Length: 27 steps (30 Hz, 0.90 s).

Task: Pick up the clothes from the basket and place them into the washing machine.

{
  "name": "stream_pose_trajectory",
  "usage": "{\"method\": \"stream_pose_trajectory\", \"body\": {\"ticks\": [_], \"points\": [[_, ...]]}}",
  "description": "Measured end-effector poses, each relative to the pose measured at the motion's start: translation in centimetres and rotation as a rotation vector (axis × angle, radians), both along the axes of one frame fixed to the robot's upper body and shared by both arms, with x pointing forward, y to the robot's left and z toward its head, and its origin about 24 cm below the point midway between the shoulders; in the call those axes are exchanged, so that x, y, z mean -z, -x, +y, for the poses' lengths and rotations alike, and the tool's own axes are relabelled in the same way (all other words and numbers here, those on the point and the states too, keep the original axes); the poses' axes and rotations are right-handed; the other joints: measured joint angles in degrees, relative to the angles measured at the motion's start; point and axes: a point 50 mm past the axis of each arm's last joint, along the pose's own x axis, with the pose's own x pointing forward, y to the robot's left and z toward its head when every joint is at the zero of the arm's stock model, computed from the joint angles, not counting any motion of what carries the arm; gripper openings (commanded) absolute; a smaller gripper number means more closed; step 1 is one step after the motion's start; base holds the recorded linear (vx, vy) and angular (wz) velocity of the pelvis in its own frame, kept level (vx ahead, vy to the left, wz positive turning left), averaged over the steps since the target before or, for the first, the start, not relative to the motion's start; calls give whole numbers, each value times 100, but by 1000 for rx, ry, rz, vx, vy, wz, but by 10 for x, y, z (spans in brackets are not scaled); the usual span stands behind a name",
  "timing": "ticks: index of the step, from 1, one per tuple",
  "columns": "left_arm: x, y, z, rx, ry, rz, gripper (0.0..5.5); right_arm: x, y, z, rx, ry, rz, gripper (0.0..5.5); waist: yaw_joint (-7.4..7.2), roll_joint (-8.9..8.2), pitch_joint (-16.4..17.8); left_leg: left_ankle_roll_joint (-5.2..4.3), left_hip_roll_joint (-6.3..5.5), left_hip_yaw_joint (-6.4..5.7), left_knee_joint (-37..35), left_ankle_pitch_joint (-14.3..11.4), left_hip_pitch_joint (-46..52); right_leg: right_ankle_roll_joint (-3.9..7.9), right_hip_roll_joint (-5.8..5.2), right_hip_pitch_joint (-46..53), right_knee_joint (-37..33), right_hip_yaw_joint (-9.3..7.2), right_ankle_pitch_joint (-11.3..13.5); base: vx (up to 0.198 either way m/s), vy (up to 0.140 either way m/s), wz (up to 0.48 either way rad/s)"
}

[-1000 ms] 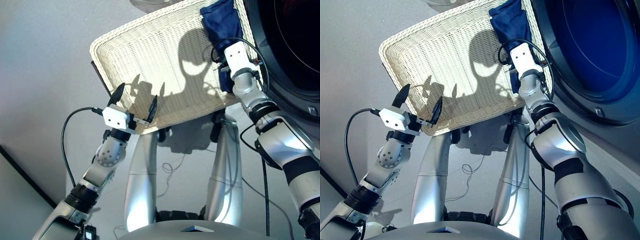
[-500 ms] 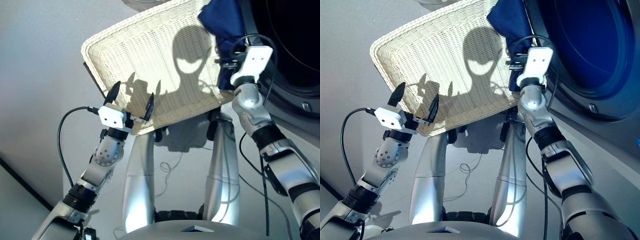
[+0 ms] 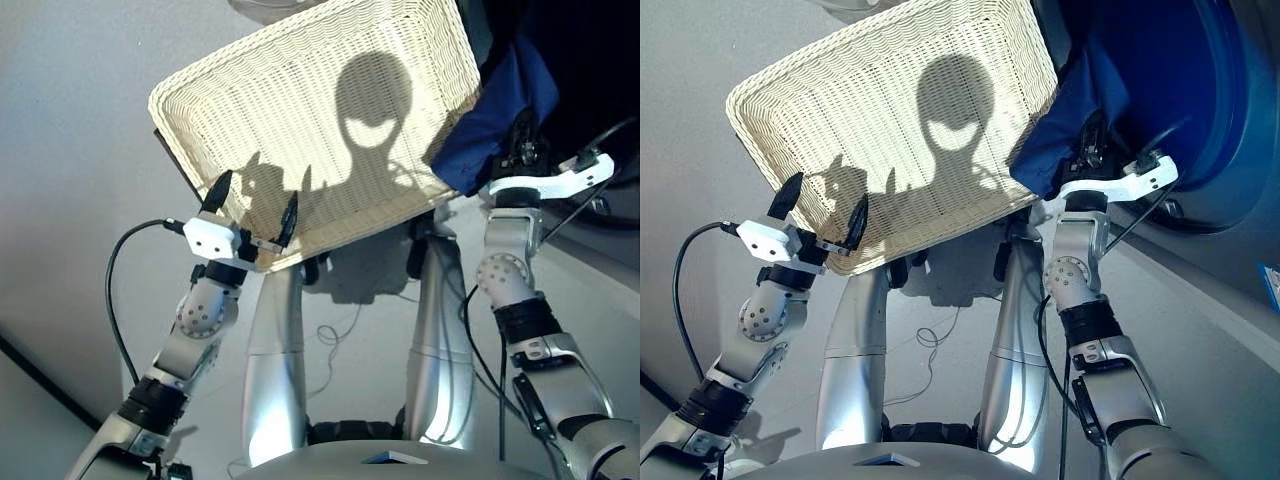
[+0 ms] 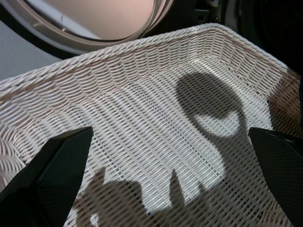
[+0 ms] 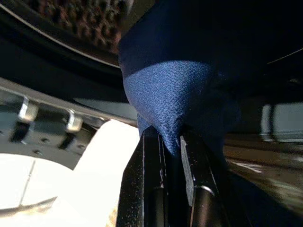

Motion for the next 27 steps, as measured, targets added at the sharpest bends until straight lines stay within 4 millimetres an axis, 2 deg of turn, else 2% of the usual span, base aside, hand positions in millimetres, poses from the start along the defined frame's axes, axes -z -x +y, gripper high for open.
{"method": "stream_pose_trajectory", "body": {"ticks": [6,10,16,21,23,27], "points": [[-3,1,-1,17,19,-6,550,-23,-6,6,9,-209,-124,0,2,-2,-1,1,-6,1,-20,-1,-3,1,-1,-2,-24,1,-1,0,0,0],[-3,1,-1,23,24,-3,550,-41,-15,0,61,-301,-138,0,36,-4,-3,1,-10,3,-21,-2,-16,0,-2,-11,-35,4,0,0,0,0],[-4,2,1,26,4,-3,550,-100,-28,-27,185,-407,-193,0,115,-5,-5,0,-8,13,-29,0,-23,-29,-1,-26,-38,8,19,0,0,0],[-6,1,3,27,-13,-10,550,-136,-32,-54,308,-487,-158,0,131,-4,-5,0,-9,23,-32,-1,-24,-30,-2,-34,-47,17,21,0,0,0],[-6,0,2,28,-21,-9,550,-143,-32,-64,365,-533,-127,0,137,-3,-6,-5,-6,35,-43,2,-26,-31,0,-48,-44,23,22,0,0,0],[-7,-1,0,28,-21,-11,550,-145,-35,-83,465,-616,-10,0,187,0,-7,-26,-6,49,-65,15,-26,-32,3,-65,-52,32,22,0,0,0]]}}
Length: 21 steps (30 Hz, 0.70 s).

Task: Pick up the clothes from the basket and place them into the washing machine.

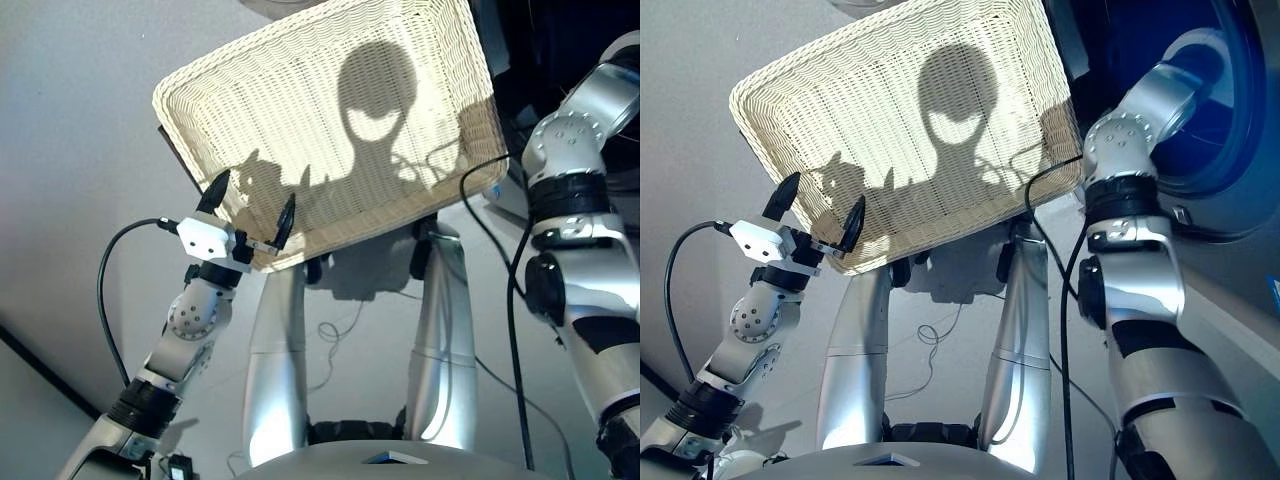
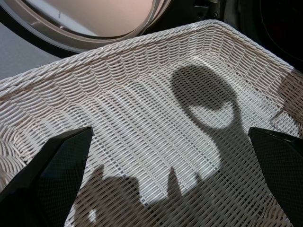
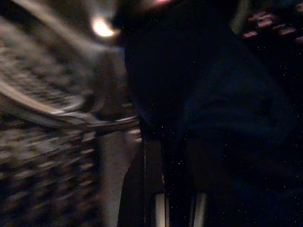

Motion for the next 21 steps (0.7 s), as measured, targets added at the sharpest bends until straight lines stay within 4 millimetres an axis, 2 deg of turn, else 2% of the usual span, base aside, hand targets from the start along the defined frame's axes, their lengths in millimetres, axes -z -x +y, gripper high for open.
{"method": "stream_pose_trajectory", "body": {"ticks": [6,8,18,19,21], "points": [[-3,-2,-4,-2,3,-9,550,-24,19,-42,114,-140,45,0,209,33,-17,-7,-4,7,-13,5,-27,-1,-4,-42,38,10,-2,0,0,0],[-3,-2,-3,-9,0,-7,550,-31,27,-53,144,-160,43,0,223,45,-25,-8,-15,-4,-13,6,-31,-5,-24,-42,54,2,-13,0,0,0],[-11,0,-7,-3,16,-34,550,-22,22,-55,118,-226,145,11,227,51,-28,-6,-25,-7,0,7,-35,-5,-36,-41,45,1,-15,0,0,0],[-11,0,-7,-3,16,-34,550,-22,21,-55,113,-220,153,550,227,51,-28,-6,-25,-7,3,7,-35,-5,-36,-41,46,2,-15,0,0,0],[-11,0,-7,-3,16,-34,550,-22,19,-53,105,-203,168,550,224,51,-28,-6,-25,-10,6,7,-34,-5,-30,-36,47,-1,-14,0,0,0]]}}
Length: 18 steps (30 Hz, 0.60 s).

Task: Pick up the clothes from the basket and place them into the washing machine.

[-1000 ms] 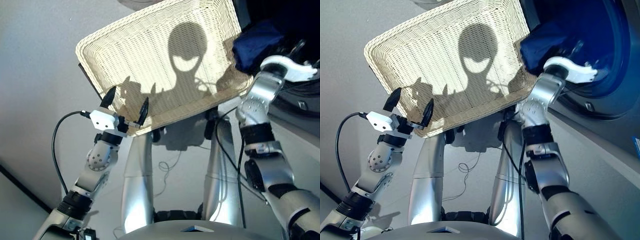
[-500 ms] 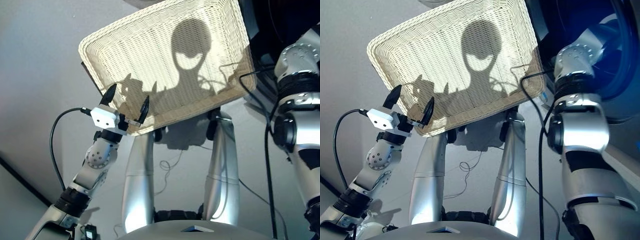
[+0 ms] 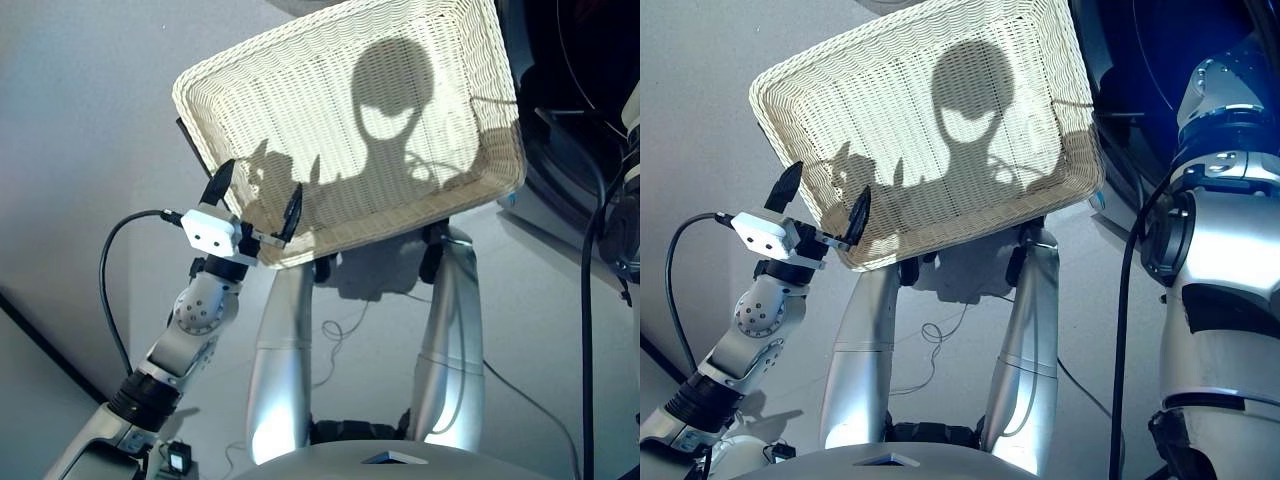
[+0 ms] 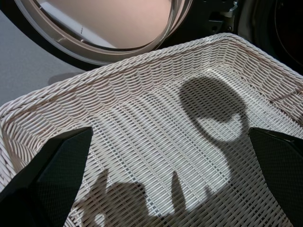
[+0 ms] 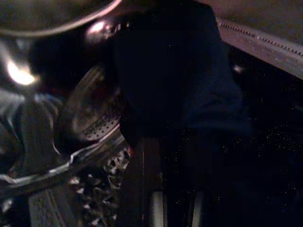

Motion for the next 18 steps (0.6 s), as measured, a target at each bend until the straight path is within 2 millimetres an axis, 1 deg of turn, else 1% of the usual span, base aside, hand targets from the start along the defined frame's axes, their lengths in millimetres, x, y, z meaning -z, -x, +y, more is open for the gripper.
{"method": "stream_pose_trajectory", "body": {"ticks": [5,8,11,14,16,17,18], "points": [[0,0,0,0,-1,2,550,-3,-3,3,-16,73,31,550,-5,0,0,1,4,-3,3,3,4,-3,1,6,5,-2,2,0,0,0],[0,0,0,0,-1,4,550,-8,-6,9,-26,184,78,550,-16,0,0,1,11,-3,4,3,7,-7,6,12,9,-2,6,0,0,0],[1,0,0,1,0,5,550,-16,-11,20,-37,339,126,550,-22,0,0,0,20,-4,6,4,14,-11,24,21,-10,-7,9,0,0,0],[1,0,0,0,1,5,550,-26,-22,49,-91,555,162,550,-57,0,0,-1,38,3,9,3,31,-28,46,43,-31,-8,22,0,0,0],[1,-1,0,-3,9,6,550,-30,-29,80,-143,752,162,550,-89,-1,0,-5,68,-1,6,1,63,-41,80,88,-76,-18,40,0,0,0],[1,-1,-1,-3,13,6,550,-28,-33,95,-183,805,159,550,-112,-1,0,-5,76,1,2,1,85,-42,85,111,-91,-20,49,0,0,0],[1,-1,0,-6,13,5,550,-25,-35,103,-208,814,161,550,-145,-1,0,-6,78,4,2,0,97,-41,86,120,-90,-20,49,0,0,0]]}}
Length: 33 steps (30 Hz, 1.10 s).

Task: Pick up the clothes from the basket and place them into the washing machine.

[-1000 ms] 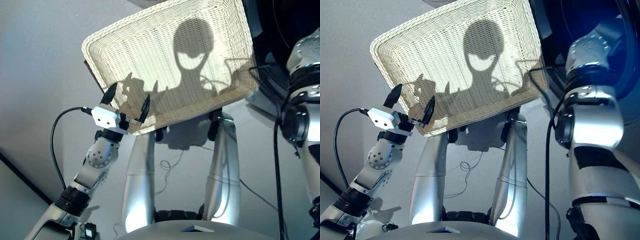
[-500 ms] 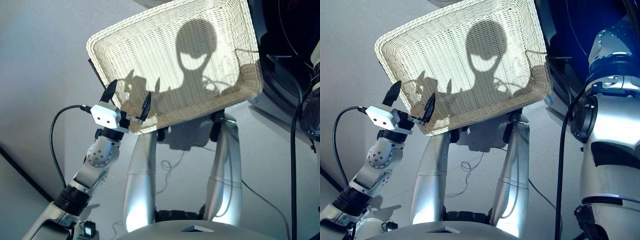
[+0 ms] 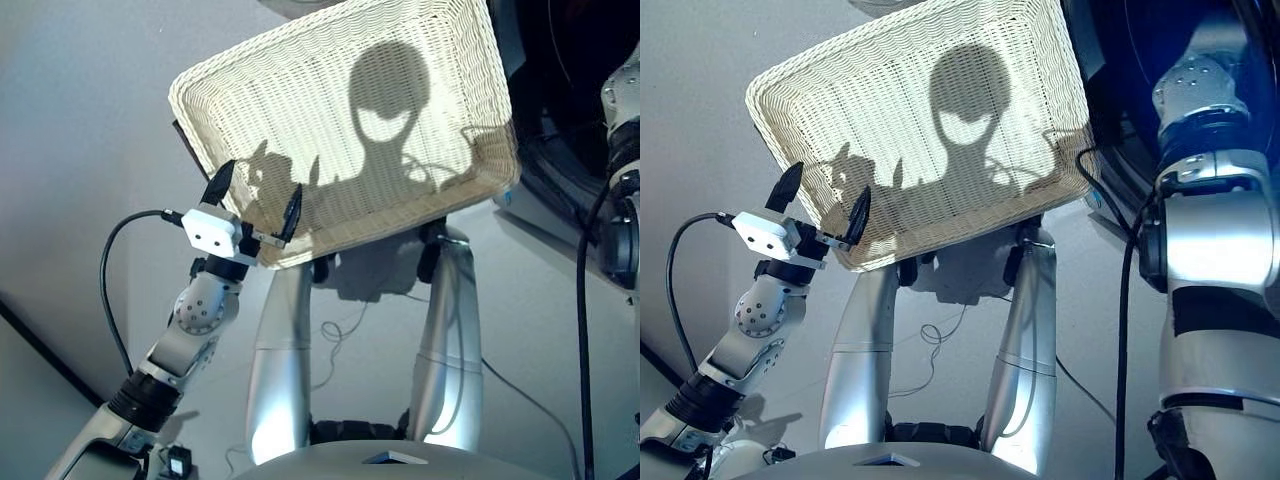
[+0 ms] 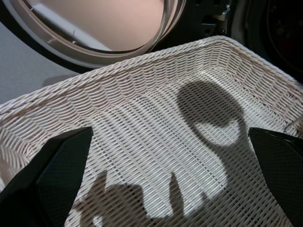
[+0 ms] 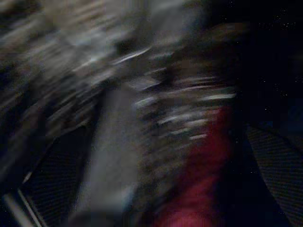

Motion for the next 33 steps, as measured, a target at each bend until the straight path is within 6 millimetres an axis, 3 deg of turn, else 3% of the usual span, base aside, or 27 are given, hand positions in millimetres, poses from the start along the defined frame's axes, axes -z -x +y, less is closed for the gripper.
{"method": "stream_pose_trajectory", "body": {"ticks": [5,14,17,22,24,28,33], "points": [[-3,-1,6,-33,15,-12,550,21,-1,19,-9,235,67,550,-201,-1,-1,-27,27,13,-7,-15,34,-10,27,23,8,-3,6,0,0,0],[-2,0,12,-67,37,-15,550,44,6,35,-46,420,102,550,-205,-13,-8,-151,149,-29,-31,-51,169,-128,142,73,107,-29,-78,0,0,0],[-4,0,15,-78,41,-23,550,58,13,41,-35,602,119,550,-219,-14,-9,-163,172,-36,-36,-55,173,-142,161,73,126,-41,-87,0,0,0],[-3,1,17,-86,42,-24,550,124,27,109,-269,1105,135,550,-257,-42,-24,-144,177,-51,4,-72,167,-146,155,74,131,-41,-106,0,0,0],[-1,4,18,-88,44,-18,550,144,33,130,-370,1142,128,550,-221,-83,-48,-141,181,-70,10,-69,147,-110,141,71,125,-49,-128,0,0,0],[9,9,22,-103,37,21,550,186,40,145,-497,1099,214,550,-177,-315,-229,-139,153,-83,-11,-70,142,-109,105,80,94,-95,-128,0,0,0],[13,8,24,-115,32,34,550,191,39,145,-506,1086,232,550,-158,-392,-292,-154,133,-101,-15,-62,187,-121,76,152,74,-123,-121,0,0,0]]}}
